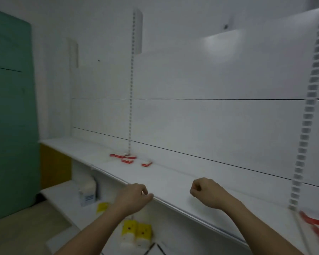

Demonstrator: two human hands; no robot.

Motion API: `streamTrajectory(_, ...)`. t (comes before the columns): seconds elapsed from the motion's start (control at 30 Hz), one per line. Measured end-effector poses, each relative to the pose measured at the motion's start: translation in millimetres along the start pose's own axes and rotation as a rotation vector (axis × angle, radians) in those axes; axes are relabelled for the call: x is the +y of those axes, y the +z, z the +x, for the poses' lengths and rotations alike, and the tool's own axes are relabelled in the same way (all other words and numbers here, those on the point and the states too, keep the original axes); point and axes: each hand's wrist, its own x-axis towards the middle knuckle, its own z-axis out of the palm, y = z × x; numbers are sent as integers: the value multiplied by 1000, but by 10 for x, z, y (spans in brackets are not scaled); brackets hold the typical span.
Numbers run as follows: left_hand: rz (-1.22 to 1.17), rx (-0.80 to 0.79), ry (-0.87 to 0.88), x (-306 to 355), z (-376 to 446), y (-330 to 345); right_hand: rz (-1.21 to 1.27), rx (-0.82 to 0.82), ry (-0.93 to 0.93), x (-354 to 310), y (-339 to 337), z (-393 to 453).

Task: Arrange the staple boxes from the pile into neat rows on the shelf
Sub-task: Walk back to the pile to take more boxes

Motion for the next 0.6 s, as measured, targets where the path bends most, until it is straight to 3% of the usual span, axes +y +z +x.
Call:
streamTrajectory(0.23,-72,95,-93,-1101,340,-124,-9,-35,-59,-721,748,947)
streamTrajectory(0.6,16,31,-85,-2111,1687,195,-44,19,8,-749,1651,2866)
